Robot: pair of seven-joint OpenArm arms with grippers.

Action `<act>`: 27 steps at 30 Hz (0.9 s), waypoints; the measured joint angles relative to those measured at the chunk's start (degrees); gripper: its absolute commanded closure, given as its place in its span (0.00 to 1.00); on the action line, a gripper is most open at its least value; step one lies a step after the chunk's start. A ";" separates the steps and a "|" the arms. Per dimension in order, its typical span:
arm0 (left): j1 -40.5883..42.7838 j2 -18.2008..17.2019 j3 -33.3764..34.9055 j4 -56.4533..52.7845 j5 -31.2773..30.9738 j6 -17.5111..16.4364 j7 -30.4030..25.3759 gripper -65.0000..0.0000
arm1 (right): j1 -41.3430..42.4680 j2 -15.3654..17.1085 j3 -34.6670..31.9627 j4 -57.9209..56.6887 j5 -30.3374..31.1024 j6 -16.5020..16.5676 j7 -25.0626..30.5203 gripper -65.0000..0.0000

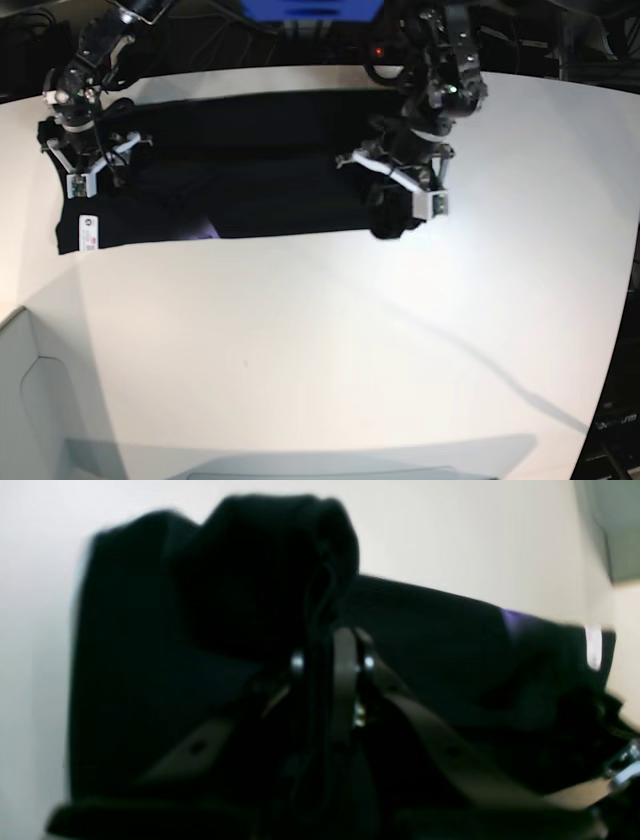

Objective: Fold the T-shirt properly
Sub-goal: 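Carry the strip end with the left gripper toward the right gripper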

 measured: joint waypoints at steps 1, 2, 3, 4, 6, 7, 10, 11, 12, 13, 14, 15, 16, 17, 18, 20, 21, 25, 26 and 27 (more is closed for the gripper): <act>-0.76 -0.15 2.05 -0.26 1.53 0.00 -0.28 1.00 | 0.02 0.00 -0.02 0.00 0.00 0.00 0.00 0.50; -1.44 -0.28 4.04 -0.59 3.02 -0.02 -0.26 1.00 | 0.02 0.00 -0.02 0.00 -0.02 -0.02 0.00 0.50; -1.92 -0.28 6.03 -1.20 3.82 -0.02 -0.24 1.00 | 0.02 0.00 -0.02 0.00 -0.02 -0.02 0.00 0.50; -2.60 -0.33 8.17 -2.14 5.01 -0.02 -0.20 1.00 | 0.02 0.00 -0.02 0.00 -0.02 0.00 0.00 0.50; -4.07 -0.39 12.17 -4.26 6.12 0.00 0.15 1.00 | 0.02 0.00 -0.02 0.00 -0.02 0.00 0.00 0.50; -4.66 -0.33 13.81 -5.11 6.40 -0.02 0.17 1.00 | 0.02 0.00 -0.02 0.00 -0.02 0.00 0.00 0.50; -5.60 -0.28 17.05 -7.45 7.30 -0.04 -0.04 1.00 | 0.02 0.15 -0.07 0.00 0.00 0.00 0.00 0.50; -5.75 -0.31 17.84 -8.50 7.52 -0.02 -0.11 1.00 | 0.02 0.20 -0.07 0.00 0.00 0.00 -0.02 0.50; -6.12 -0.39 18.40 -9.75 7.56 -0.02 0.00 1.00 | 0.02 0.17 -0.07 0.00 -0.02 0.00 -0.02 0.50; -6.69 -0.50 19.10 -10.99 7.56 -0.02 0.04 1.00 | 0.02 0.17 -0.07 -0.02 -0.02 0.00 0.00 0.50; -7.21 -0.55 19.65 -12.02 7.54 0.00 0.26 1.00 | 0.02 0.17 -0.07 -0.02 -0.02 0.00 0.00 0.50; -7.80 -0.57 20.26 -12.92 7.52 0.00 0.17 1.00 | 0.02 0.20 -0.07 0.00 -0.02 0.02 0.00 0.50; -8.50 -0.59 21.11 -13.81 7.54 0.02 0.15 1.00 | 0.02 0.20 -0.07 0.00 -0.02 0.02 0.00 0.50; -9.14 -0.59 21.97 -14.75 7.54 0.02 -0.15 1.00 | 0.02 0.20 -0.07 -0.02 0.00 0.02 0.00 0.50; -9.70 -0.59 23.04 -15.80 7.52 0.02 -1.51 1.00 | 0.02 0.26 -0.07 -0.02 0.00 0.02 0.00 0.50; -10.27 -0.57 25.42 -17.44 7.54 0.02 -4.79 1.00 | 0.02 0.31 -0.07 -0.02 -0.02 0.02 0.00 0.50; -10.29 -0.57 26.38 -18.25 7.54 0.02 -6.03 1.00 | 0.02 0.31 -0.07 -0.02 0.00 0.00 0.00 0.50; -11.41 -0.59 28.02 -20.68 7.45 0.00 -6.58 1.00 | 0.02 0.31 -0.07 -0.02 0.00 0.02 0.02 0.50; -11.89 -0.59 28.17 -20.92 7.32 0.02 -6.93 1.00 | 0.02 0.31 -0.07 -0.02 0.00 0.02 0.00 0.50; -12.22 -0.59 28.17 -21.33 7.30 0.04 -7.52 1.00 | 0.02 0.33 -0.07 -0.02 -0.02 0.02 0.00 0.50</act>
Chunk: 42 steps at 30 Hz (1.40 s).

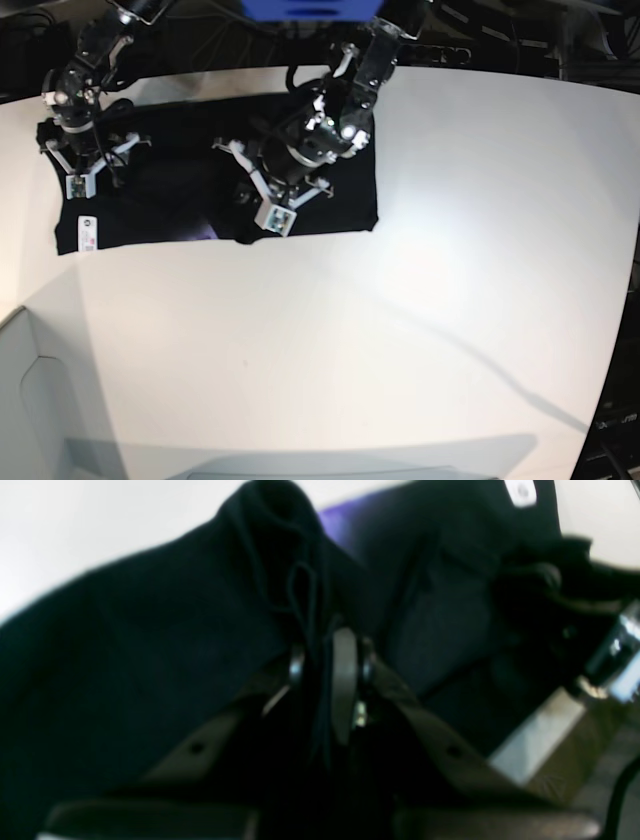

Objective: Fold the T-shirt properly
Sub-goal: 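Carry the strip end with the left gripper toward the right gripper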

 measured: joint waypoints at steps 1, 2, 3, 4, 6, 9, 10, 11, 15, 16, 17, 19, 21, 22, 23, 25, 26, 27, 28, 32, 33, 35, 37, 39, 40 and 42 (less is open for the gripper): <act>-0.28 0.00 0.00 -0.50 0.04 0.00 -0.04 1.00 | 0.00 -0.02 0.00 0.00 0.00 -0.02 0.00 0.50; -0.44 -0.02 0.07 -0.74 0.04 -0.02 0.15 1.00 | 0.00 -0.02 0.00 0.00 0.00 0.00 0.00 0.50; -0.66 -0.02 0.22 -0.98 0.04 -0.02 0.20 1.00 | 0.00 0.00 0.00 0.00 0.00 0.00 -0.02 0.50; -1.09 -0.02 0.35 -1.42 0.02 -0.04 0.20 1.00 | 0.00 0.00 0.00 0.00 0.00 0.00 0.00 0.50; -2.25 0.00 0.37 -2.62 -0.20 -0.04 0.22 1.00 | 0.00 -0.02 0.00 0.00 0.02 -0.02 0.00 0.50; -3.41 -0.02 0.33 -3.67 -0.20 -0.02 0.15 1.00 | 0.00 0.00 0.00 0.00 0.00 -0.02 0.00 0.50; -3.63 0.00 0.33 -3.93 -0.20 -0.02 0.15 1.00 | 0.00 0.00 0.00 0.00 0.00 -0.02 0.00 0.50; -3.74 -0.02 0.37 -3.98 -0.20 -0.04 0.17 1.00 | 0.00 -0.02 0.00 0.00 0.00 -0.02 0.00 0.50; -4.72 -0.35 3.54 -3.98 -3.10 0.33 0.33 1.00 | 0.00 0.00 0.00 0.00 0.00 -0.02 -0.02 0.50; -5.07 -0.26 4.15 -3.98 -3.78 0.28 0.57 1.00 | 0.00 0.00 0.00 0.00 0.00 -0.02 -0.02 0.50; -5.31 -0.04 4.52 -3.98 -4.11 0.11 0.55 1.00 | 0.00 0.00 0.00 0.00 0.00 -0.02 0.00 0.50; -5.73 0.00 5.18 -3.96 -4.09 0.11 0.52 0.98 | 0.00 0.00 0.00 0.00 0.00 -0.02 0.00 0.50; -5.81 -0.02 5.09 -3.96 -4.09 0.13 0.55 0.91 | 0.00 0.00 0.00 0.00 0.00 -0.02 0.00 0.50; -5.79 -0.04 5.09 -3.96 -4.09 0.11 0.57 0.86 | 0.00 0.00 0.00 0.00 0.00 -0.02 -0.02 0.50; -5.79 -0.04 5.09 -3.96 -4.11 0.11 0.57 0.79 | 0.00 0.00 0.00 0.00 0.00 -0.02 0.00 0.50; -5.79 -0.02 5.09 -3.96 -4.09 0.13 0.55 0.67 | 0.00 0.00 0.00 0.00 0.00 -0.02 -0.02 0.50; -5.75 -0.02 5.09 -3.96 -4.09 0.13 0.55 0.63 | 0.00 0.00 0.00 0.00 0.02 -0.02 -0.02 0.50; -5.66 -0.02 5.09 -3.96 -4.09 0.11 0.55 0.60 | 0.00 0.00 0.00 0.00 0.00 -0.02 0.00 0.50; -5.51 -0.04 5.11 -3.78 -4.09 0.11 0.59 0.58 | 0.00 0.00 0.00 0.00 0.00 -0.02 -0.02 0.50; -3.08 -0.02 4.79 2.16 -3.91 0.22 0.63 0.56 | 0.00 -0.02 0.00 0.04 -0.02 -0.02 -0.04 0.50; -2.08 -0.17 4.74 4.59 -3.65 0.24 0.48 0.56 | 0.00 -0.02 -0.02 0.11 -0.02 0.00 -0.09 0.50; -0.63 -2.82 5.09 9.05 -4.42 -0.46 0.48 0.56 | -0.02 -0.02 -0.07 0.15 0.00 0.00 -0.04 0.50; 1.22 -6.40 5.03 12.22 -4.31 -0.42 0.39 0.56 | 0.02 0.02 -0.07 0.15 -0.02 0.02 -0.13 0.50; 3.82 -10.75 4.52 14.45 -3.41 0.24 0.72 0.56 | 0.13 0.02 -0.09 0.15 -0.04 0.02 -0.24 0.50; 5.14 -12.50 4.42 15.23 -3.02 0.37 1.01 0.56 | 0.15 0.02 -0.07 0.15 -0.22 0.02 -0.26 0.50; 6.56 -14.73 4.68 15.72 -3.74 0.37 1.22 0.56 | 0.63 -0.02 -0.07 0.13 -0.46 0.02 -0.66 0.50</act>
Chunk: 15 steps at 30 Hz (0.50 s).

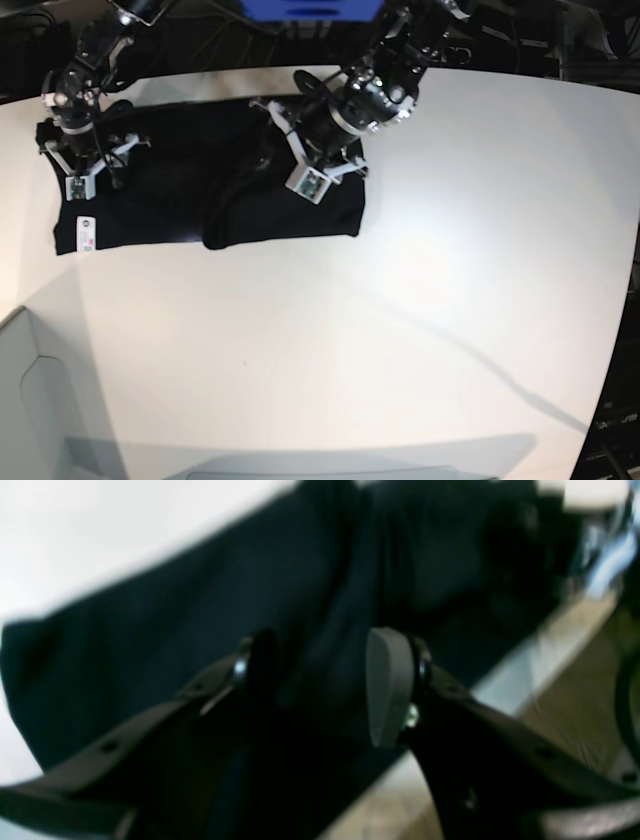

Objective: Fold the T-shirt properly
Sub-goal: 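Carry the strip end with the left gripper toward the right gripper, then lower the folded end with the left gripper onto the strip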

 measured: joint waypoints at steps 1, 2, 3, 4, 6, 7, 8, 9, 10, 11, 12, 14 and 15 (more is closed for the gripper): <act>0.13 -0.87 0.15 -0.11 -0.20 1.62 -0.24 0.56 | 0.02 0.00 0.00 -0.02 0.02 0.02 0.00 0.50; 0.11 -1.68 0.50 -0.52 -0.72 3.32 -0.26 0.56 | 0.02 0.00 0.00 -0.02 0.04 0.04 0.04 0.50; -0.11 -2.32 0.52 -1.31 -1.14 6.12 -0.61 0.56 | 0.00 0.00 0.02 -0.02 0.11 0.04 0.11 0.50; -0.37 -2.60 0.48 -2.27 -0.52 7.54 -0.68 0.56 | 0.00 0.02 0.02 -0.07 0.09 0.04 0.15 0.50; -0.52 -2.82 0.39 -2.78 -0.37 9.25 -0.63 0.56 | 0.00 0.00 0.02 -0.09 0.09 0.04 0.17 0.50; -0.52 -2.80 0.39 -2.93 -0.61 9.22 -0.68 0.56 | 0.00 0.00 0.02 -0.11 0.07 0.02 0.17 0.50; -0.55 -2.64 0.52 -3.39 -0.83 9.11 -0.81 0.56 | 0.00 0.00 0.02 -0.11 0.07 0.02 0.17 0.50; -0.68 -2.49 0.66 -4.07 -0.81 9.05 -0.83 0.56 | 0.00 0.00 0.02 -0.11 0.07 0.02 0.17 0.50; -1.03 -2.25 1.40 -5.03 -0.76 9.05 -0.68 0.56 | 0.00 0.00 0.02 -0.13 0.07 0.02 0.17 0.50; -1.79 -2.12 2.91 -5.97 -0.35 9.27 -0.66 0.56 | 0.00 0.00 0.02 -0.13 0.07 0.02 0.17 0.50; -3.04 -2.01 4.81 -6.88 -0.28 9.29 -0.59 0.56 | 0.02 0.02 0.02 -0.13 0.07 0.04 0.17 0.50; -5.35 -1.29 9.18 -7.65 -0.68 9.09 -0.70 0.56 | 0.00 0.00 0.02 -0.13 0.09 0.04 0.20 0.50; -6.32 -1.11 11.50 -7.91 -0.83 9.05 -0.74 0.56 | 0.00 0.02 0.02 -0.13 0.07 0.04 0.20 0.50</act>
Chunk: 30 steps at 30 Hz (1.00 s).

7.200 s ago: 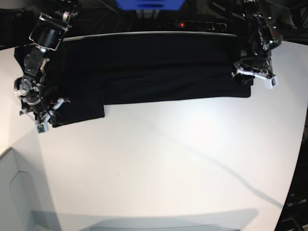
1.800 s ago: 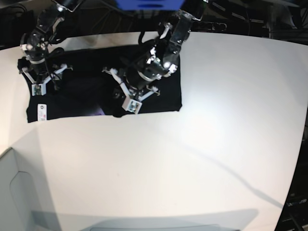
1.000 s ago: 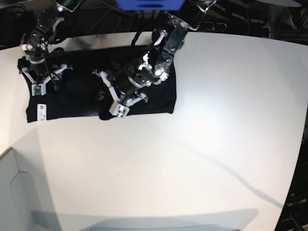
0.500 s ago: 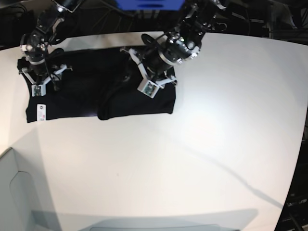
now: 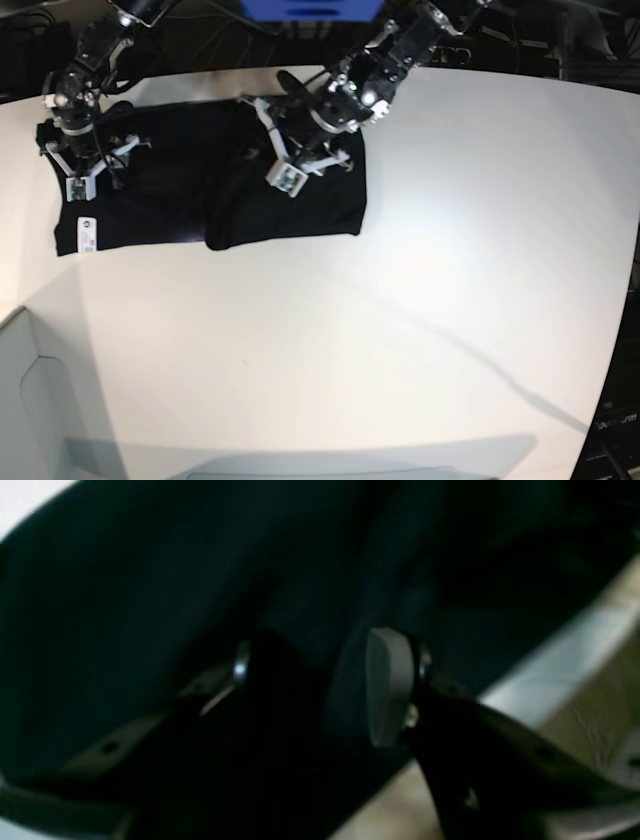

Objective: Fold the T-shirt properly
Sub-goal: 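Lower the folded end with the left gripper onto the strip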

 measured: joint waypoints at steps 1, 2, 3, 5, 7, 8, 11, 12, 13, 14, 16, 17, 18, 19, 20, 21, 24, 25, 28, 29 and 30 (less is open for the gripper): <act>-0.96 -0.04 2.12 -0.26 0.48 0.00 -0.33 0.56 | 0.02 -0.02 0.00 0.00 0.00 0.00 0.00 0.50; -1.95 -0.20 4.48 -0.61 0.44 0.00 -0.13 0.56 | 0.00 -0.02 0.00 0.00 0.04 -0.02 0.02 0.50; -2.99 -0.39 6.40 -0.83 0.42 -0.02 0.39 0.56 | 0.00 0.00 0.00 0.00 0.02 -0.02 0.00 0.50; -5.16 -0.70 9.53 -0.90 -0.46 -0.09 0.68 0.56 | 0.02 0.02 0.15 0.00 0.00 0.00 0.00 0.50; -6.84 -1.20 10.78 -0.79 -0.39 -0.22 -0.15 0.56 | 0.00 0.00 0.15 0.00 0.04 0.00 0.02 0.50; -7.02 -1.20 11.04 -0.44 -0.24 -0.15 -0.15 0.56 | 0.00 0.00 0.15 0.00 0.04 0.00 0.00 0.50; -7.54 -0.20 11.52 -0.22 -2.27 0.00 0.13 0.56 | 0.00 0.00 0.15 0.00 0.02 0.00 0.02 0.50; -7.91 0.46 11.58 -0.07 -4.17 -0.02 0.11 0.56 | 0.00 -0.02 0.17 0.00 0.00 0.00 0.02 0.50; -8.39 0.79 11.56 0.50 -5.86 -0.07 0.11 0.56 | 0.02 -0.02 0.22 0.04 0.00 0.00 0.02 0.50; -8.79 0.87 11.10 1.62 -7.37 -0.26 0.00 0.56 | 0.02 -0.02 0.22 0.13 0.02 0.02 0.02 0.50; -8.50 0.22 6.84 4.22 -10.67 -0.39 -0.11 0.56 | 0.42 -0.04 0.37 0.90 -0.13 0.04 -0.66 0.50; -7.93 -0.81 3.96 5.79 -12.55 -0.37 -0.37 0.56 | 0.79 -0.09 0.98 2.01 -0.46 0.07 -0.98 0.50; -7.06 -2.14 0.24 7.13 -13.94 -0.17 -0.74 0.56 | 1.25 -0.31 1.97 3.54 -0.48 0.04 -0.79 0.49; -6.14 -3.39 -3.67 7.58 -16.59 -0.20 -0.74 0.56 | 1.77 -0.35 2.95 5.11 -0.24 0.04 -0.52 0.49; -5.29 -4.42 -7.61 7.52 -18.10 0.00 -0.74 0.56 | 2.21 -0.17 3.23 6.45 -0.24 0.02 -0.59 0.49; -4.42 -5.27 -10.99 7.23 -20.26 0.17 -0.44 0.56 | 2.45 -0.17 3.48 7.87 -0.31 0.00 -0.68 0.49; -2.40 -7.23 -18.93 4.81 -25.51 -0.02 -0.31 0.56 | 2.51 -1.27 3.30 11.08 -0.07 0.04 -0.76 0.49; -1.95 -7.63 -20.59 3.48 -25.99 0.00 -0.48 0.56 | 2.40 -1.62 3.19 11.91 0.00 0.04 -0.81 0.49; -1.44 -8.81 -21.38 -1.81 -26.99 0.09 -0.11 0.56 | 2.16 -1.57 3.21 12.94 -0.02 0.04 -0.61 0.49; -1.38 -8.98 -20.81 -3.13 -27.02 0.31 -0.04 0.56 | 1.90 -1.57 3.23 12.96 0.00 0.04 -0.63 0.49; -1.27 -9.01 -19.98 -3.69 -26.95 0.42 0.04 0.56 | 1.75 -1.64 3.30 12.94 -0.04 0.07 -0.96 0.49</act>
